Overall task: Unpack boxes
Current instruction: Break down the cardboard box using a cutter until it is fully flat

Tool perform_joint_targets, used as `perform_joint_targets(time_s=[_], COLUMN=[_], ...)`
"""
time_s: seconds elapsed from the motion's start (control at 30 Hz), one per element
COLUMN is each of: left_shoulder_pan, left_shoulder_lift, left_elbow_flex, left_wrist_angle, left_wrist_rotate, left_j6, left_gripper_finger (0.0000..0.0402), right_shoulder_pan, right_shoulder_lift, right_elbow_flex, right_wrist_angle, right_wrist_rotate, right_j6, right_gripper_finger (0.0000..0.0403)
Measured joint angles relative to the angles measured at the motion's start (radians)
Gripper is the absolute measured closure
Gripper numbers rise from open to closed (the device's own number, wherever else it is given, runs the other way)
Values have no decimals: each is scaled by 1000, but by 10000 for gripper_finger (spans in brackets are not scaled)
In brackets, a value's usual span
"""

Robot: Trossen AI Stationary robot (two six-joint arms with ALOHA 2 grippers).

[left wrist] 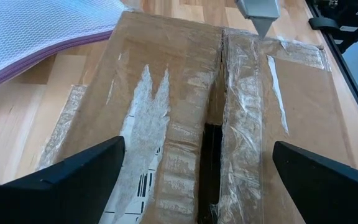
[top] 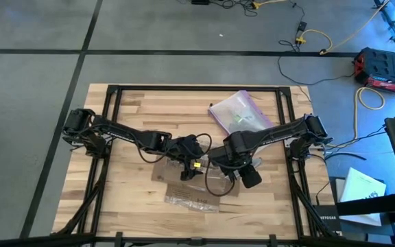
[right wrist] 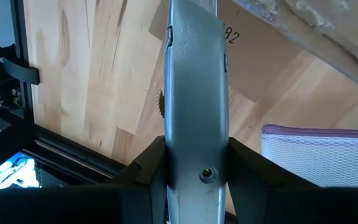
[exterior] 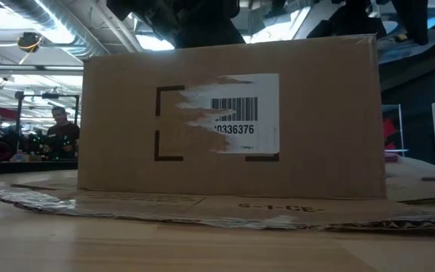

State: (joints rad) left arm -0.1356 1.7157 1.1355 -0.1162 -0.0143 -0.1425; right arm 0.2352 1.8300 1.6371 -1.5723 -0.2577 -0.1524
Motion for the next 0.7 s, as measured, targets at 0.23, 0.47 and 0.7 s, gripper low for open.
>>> perform_joint_targets(time_s=[0.23, 0.47, 0.7], left_shoulder_pan=[0, 0, 0], left_shoulder_lift=[0, 0, 0], left_elbow_flex=[0, 1, 1], left_wrist_angle=[0, 1, 1], left_wrist_rotate=[0, 0, 0], left_j6=[-1, 0, 0], left_gripper_finger=[2, 2, 2], right_shoulder_pan=[0, 0, 0], right_shoulder_lift=[1, 1, 1], right_elbow_flex=[0, 0, 0], right_wrist_angle=[0, 0, 2], right_wrist_rotate=[0, -18, -50], right_j6=[-5, 16, 45], right_gripper_finger=[291, 291, 291])
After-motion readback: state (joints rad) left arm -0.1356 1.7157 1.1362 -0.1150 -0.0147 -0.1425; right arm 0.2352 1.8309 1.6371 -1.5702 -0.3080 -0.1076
